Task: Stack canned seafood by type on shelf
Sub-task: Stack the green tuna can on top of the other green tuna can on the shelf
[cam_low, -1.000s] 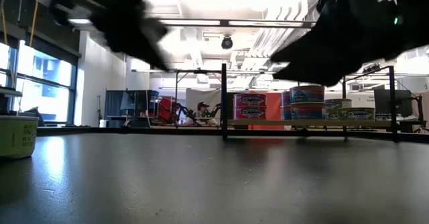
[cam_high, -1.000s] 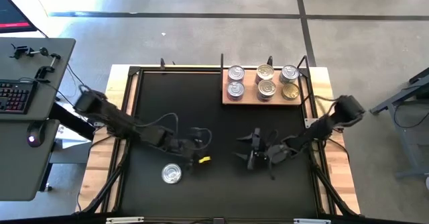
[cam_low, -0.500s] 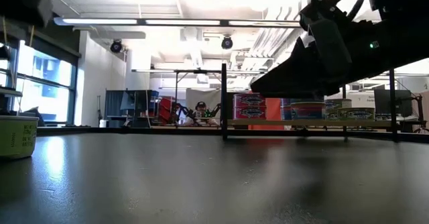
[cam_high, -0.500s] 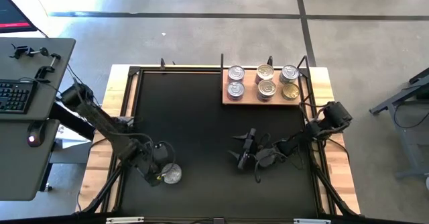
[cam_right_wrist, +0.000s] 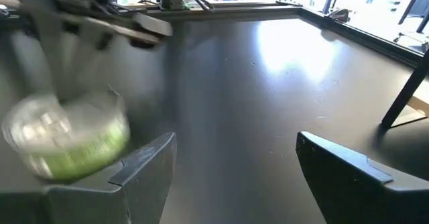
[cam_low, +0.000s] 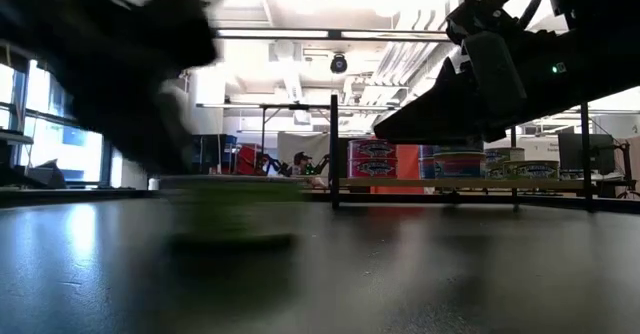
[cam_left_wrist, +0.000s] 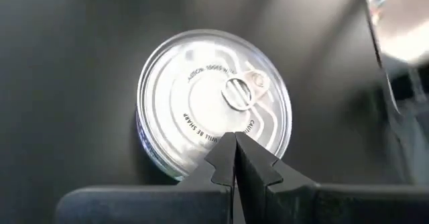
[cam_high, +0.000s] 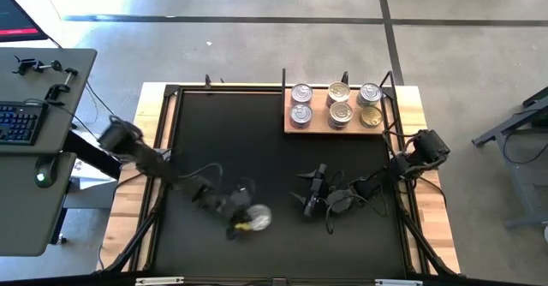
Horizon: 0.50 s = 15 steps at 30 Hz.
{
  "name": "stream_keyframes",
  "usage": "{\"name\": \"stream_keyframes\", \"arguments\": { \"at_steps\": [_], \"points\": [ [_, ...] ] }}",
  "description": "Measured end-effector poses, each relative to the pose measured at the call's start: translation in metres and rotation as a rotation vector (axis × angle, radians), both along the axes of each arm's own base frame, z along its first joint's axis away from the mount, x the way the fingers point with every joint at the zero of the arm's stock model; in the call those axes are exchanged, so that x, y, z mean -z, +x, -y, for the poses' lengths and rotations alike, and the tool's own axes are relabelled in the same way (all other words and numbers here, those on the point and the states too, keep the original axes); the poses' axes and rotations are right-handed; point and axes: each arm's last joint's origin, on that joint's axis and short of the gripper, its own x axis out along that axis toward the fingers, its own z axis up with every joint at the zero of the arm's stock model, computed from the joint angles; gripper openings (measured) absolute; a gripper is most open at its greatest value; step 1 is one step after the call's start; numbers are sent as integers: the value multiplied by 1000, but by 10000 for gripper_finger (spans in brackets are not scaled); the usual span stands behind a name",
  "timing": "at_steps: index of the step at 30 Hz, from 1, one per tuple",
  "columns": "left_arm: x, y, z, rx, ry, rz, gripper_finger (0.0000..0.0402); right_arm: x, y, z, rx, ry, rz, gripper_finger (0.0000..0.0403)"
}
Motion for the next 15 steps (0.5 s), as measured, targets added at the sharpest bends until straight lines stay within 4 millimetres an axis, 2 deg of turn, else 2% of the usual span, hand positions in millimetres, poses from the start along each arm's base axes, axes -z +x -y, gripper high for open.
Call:
{"name": "stream_keyframes", "arguments": {
  "at_steps": [4, 9, 12, 15],
  "points": [
    [13, 42, -31, 85, 58, 209, 0, -4, -3, -5, -17, 15, 10, 300],
    [21, 89, -65, 183, 103, 291, 0, -36, -21, -18, -95, 20, 5, 300],
    [22, 115, -75, 240, 139, 324, 0, -48, -36, -14, -51, 52, -55, 300],
    [14, 133, -74, 308, 217, 324, 0, -46, -48, 0, 77, 104, -138, 300]
  ]
}}
